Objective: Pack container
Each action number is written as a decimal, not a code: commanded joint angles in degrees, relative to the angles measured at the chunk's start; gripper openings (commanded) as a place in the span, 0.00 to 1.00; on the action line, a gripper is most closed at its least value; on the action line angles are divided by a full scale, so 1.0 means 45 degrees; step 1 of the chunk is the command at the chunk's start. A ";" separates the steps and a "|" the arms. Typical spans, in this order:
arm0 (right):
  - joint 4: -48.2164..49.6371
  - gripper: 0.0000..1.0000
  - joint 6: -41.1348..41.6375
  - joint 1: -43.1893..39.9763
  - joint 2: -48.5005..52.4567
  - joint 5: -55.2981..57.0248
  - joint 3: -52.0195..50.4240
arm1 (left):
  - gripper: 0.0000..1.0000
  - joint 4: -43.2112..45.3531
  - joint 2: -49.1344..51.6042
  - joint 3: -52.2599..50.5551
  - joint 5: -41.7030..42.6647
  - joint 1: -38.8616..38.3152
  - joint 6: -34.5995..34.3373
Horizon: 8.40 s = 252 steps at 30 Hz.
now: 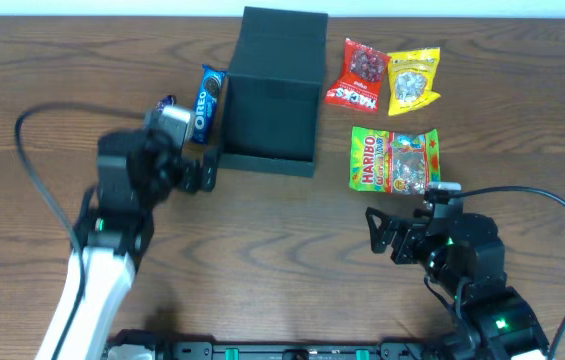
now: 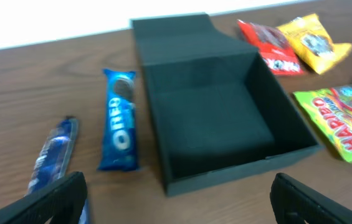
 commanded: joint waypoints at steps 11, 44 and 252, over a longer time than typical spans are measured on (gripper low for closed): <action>-0.0102 0.99 0.0287 -0.0117 0.0000 0.0447 0.0204 | 0.95 0.2254 0.4299 0.2273 0.0899 -0.0204 0.0355; -0.0214 0.99 0.0291 -0.0223 0.0000 0.0471 0.0199 | 0.25 0.2030 0.7834 0.2273 -0.3128 -0.1889 -0.1549; 0.0238 0.01 -1.1137 0.2812 1.3109 -0.0189 1.2764 | 0.95 -0.2132 -0.1457 0.2278 -0.8063 -0.0131 -0.1525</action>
